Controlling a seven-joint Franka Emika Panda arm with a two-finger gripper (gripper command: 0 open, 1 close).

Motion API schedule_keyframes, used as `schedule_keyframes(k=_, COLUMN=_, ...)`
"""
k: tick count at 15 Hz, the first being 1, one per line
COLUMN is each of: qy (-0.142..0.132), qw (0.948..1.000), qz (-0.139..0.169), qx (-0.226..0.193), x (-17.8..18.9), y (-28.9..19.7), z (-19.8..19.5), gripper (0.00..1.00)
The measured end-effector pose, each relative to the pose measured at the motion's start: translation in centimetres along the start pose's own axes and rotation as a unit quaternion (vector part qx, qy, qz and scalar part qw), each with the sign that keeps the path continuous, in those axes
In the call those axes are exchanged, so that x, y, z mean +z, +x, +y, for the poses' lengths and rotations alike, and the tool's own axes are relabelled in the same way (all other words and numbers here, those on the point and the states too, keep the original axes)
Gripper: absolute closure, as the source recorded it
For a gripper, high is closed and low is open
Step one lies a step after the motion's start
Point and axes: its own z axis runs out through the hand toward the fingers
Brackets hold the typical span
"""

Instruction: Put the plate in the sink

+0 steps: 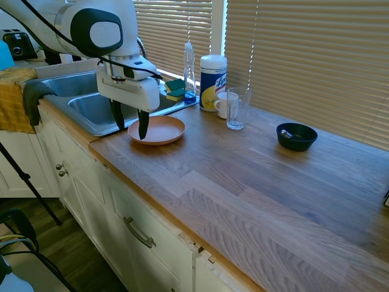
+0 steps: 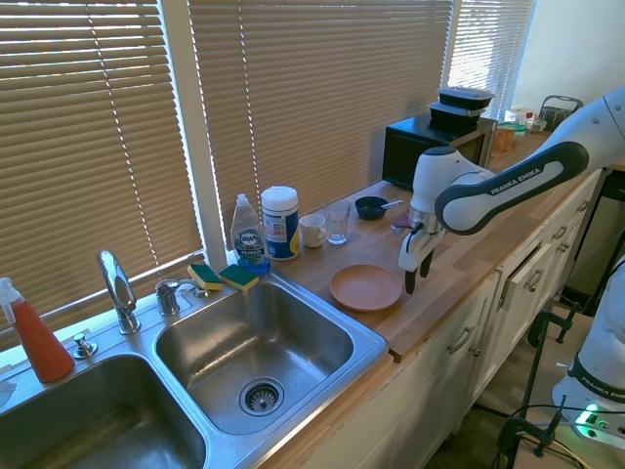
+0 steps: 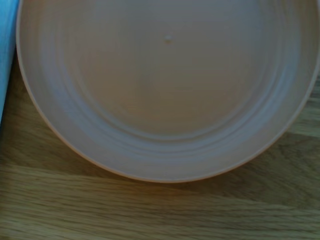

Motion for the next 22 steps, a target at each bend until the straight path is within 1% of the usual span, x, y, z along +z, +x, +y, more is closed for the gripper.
schedule_keyframes(k=3, qy=0.003, qw=1.0000, qz=0.000, qx=0.001, x=0.0, y=0.1, z=0.0, gripper=0.00)
schedule_keyframes(k=6, qy=0.027, qw=0.9994, qz=0.008, qx=0.020, x=-0.8, y=1.4, z=-0.1, gripper=0.00)
schedule_keyframes(k=9, qy=0.055, qw=0.9973, qz=0.008, qx=0.048, x=-0.8, y=4.5, z=0.1, gripper=0.00)
schedule_keyframes(k=13, qy=0.084, qw=0.9943, qz=-0.006, qx=0.066, x=1.0, y=9.1, z=-1.2, gripper=0.00)
schedule_keyframes(k=15, qy=0.090, qw=0.9936, qz=-0.016, qx=0.067, x=2.8, y=11.0, z=-1.8, gripper=0.00)
schedule_keyframes(k=18, qy=0.105, qw=0.9925, qz=-0.038, qx=0.050, x=5.3, y=13.2, z=-2.5, gripper=0.00)
schedule_keyframes(k=20, qy=0.112, qw=0.9916, qz=-0.053, qx=0.038, x=5.9, y=13.7, z=-2.8, gripper=0.00)
schedule_keyframes(k=21, qy=0.112, qw=0.9914, qz=-0.059, qx=0.034, x=5.9, y=13.7, z=-2.8, gripper=1.00)
schedule_keyframes(k=22, qy=0.113, qw=0.9912, qz=-0.062, qx=0.029, x=5.8, y=13.7, z=-2.8, gripper=1.00)
